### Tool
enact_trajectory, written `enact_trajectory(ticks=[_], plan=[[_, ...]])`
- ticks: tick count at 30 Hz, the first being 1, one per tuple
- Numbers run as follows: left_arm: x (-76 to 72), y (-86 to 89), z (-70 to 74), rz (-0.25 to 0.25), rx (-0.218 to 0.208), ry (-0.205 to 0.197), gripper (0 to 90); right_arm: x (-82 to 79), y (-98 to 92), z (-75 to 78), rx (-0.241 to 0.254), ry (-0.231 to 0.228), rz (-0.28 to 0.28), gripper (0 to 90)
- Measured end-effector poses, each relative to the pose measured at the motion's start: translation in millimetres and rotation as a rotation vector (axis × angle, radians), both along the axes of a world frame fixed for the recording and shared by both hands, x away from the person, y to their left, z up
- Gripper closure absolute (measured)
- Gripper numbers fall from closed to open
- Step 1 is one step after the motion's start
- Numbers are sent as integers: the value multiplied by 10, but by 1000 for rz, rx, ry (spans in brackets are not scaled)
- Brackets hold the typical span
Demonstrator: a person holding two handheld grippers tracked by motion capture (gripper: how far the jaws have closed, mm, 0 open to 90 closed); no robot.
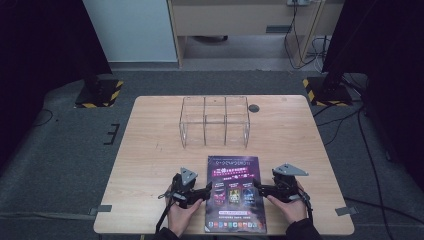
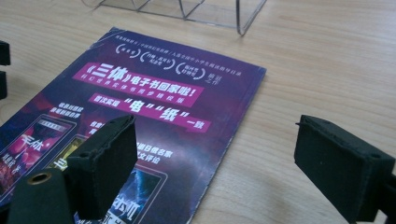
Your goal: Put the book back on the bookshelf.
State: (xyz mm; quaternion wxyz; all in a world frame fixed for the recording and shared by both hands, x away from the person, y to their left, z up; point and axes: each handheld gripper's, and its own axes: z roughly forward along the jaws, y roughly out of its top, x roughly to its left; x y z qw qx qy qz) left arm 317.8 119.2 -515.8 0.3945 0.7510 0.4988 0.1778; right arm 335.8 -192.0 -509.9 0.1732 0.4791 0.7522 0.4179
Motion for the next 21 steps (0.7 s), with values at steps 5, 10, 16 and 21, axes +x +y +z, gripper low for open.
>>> enact_trajectory(ticks=[5, 10, 16, 21], plan=[[-6, -66, -26, -9, 0, 5, 253, -17, 69, -41, -9, 14, 13, 150], [-8, -121, -63, -19, 7, 18, 262, -13, 113, -97, -27, 29, 27, 181], [-4, -181, -108, -24, 17, 30, 275, -7, 158, -155, -43, 53, 43, 198], [6, -214, -139, -24, 11, 44, 282, -11, 177, -186, -41, 67, 54, 217]])
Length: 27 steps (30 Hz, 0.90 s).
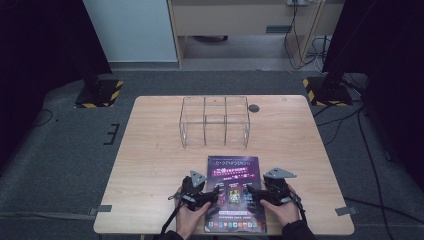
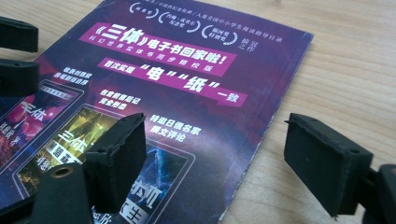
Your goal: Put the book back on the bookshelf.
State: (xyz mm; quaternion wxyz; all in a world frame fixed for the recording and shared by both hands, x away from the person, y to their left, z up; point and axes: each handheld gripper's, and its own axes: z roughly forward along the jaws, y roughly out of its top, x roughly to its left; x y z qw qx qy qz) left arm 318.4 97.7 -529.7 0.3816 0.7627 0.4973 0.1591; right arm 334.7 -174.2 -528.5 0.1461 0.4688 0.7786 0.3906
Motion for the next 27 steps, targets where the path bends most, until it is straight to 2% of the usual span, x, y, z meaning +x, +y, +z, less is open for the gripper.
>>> enact_trajectory(ticks=[3, 8, 11, 27], plan=[[3, -20, -12, -5, -6, 8, 282, 3, 8, -13, 1, 6, 0, 219], [7, -39, -19, -6, -5, -1, 285, 2, 29, -36, -1, 14, 7, 223], [7, -53, -22, -6, -21, 5, 287, -3, 44, -47, 0, 21, 12, 223], [9, -108, -44, 4, -49, -7, 277, -18, 65, -58, 12, 13, 16, 221]])
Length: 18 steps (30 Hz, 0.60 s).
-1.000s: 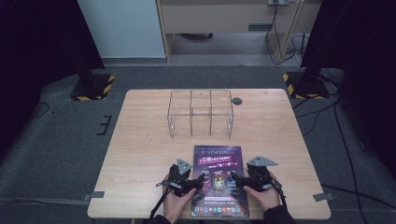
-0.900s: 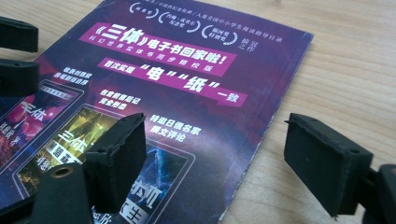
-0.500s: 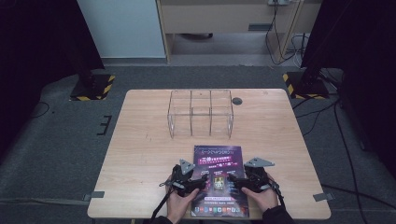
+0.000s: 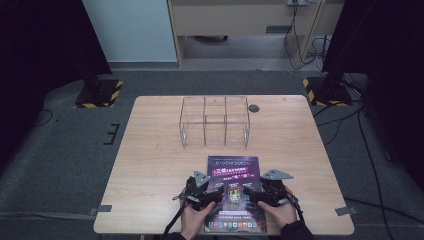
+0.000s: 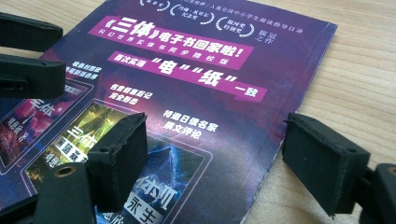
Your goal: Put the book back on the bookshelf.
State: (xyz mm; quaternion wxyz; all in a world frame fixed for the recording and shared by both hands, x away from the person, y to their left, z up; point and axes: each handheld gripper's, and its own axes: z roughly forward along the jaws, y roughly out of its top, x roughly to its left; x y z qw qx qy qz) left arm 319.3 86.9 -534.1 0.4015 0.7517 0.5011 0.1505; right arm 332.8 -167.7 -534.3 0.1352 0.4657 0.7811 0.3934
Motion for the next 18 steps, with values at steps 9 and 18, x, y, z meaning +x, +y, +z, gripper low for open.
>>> enact_trajectory(ticks=[9, 18], plan=[[13, -3, -3, 19, -5, -1, 269, -2, -10, -15, 13, -13, -3, 217], [17, 13, -4, 42, -32, 3, 324, -11, -18, -20, 20, -15, 3, 216]])
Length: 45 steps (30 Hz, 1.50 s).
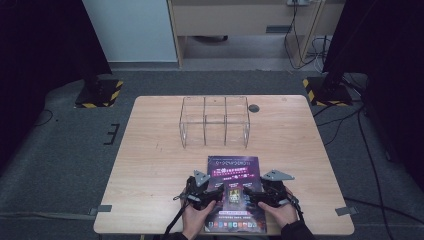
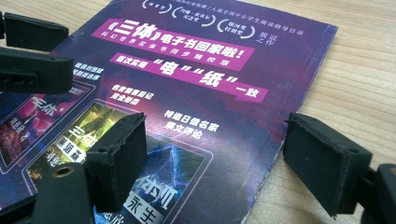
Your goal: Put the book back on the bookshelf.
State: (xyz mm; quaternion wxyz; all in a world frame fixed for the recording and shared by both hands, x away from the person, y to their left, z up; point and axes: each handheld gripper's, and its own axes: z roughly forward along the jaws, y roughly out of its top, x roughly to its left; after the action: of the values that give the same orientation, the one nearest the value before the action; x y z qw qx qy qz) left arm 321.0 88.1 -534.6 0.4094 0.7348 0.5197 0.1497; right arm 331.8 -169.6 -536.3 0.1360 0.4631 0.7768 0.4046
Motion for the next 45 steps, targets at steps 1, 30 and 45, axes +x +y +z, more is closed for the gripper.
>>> enact_trajectory(ticks=[1, 30, 45], plan=[[3, 29, -3, 6, -28, 7, 341, 2, -5, -5, 1, -5, 2, 216], [-11, 59, 12, -123, -248, -13, 409, 22, -38, -9, 57, 13, -17, 209], [10, 73, 47, -79, -139, -9, 715, 21, -41, -7, 64, 17, -20, 214]])
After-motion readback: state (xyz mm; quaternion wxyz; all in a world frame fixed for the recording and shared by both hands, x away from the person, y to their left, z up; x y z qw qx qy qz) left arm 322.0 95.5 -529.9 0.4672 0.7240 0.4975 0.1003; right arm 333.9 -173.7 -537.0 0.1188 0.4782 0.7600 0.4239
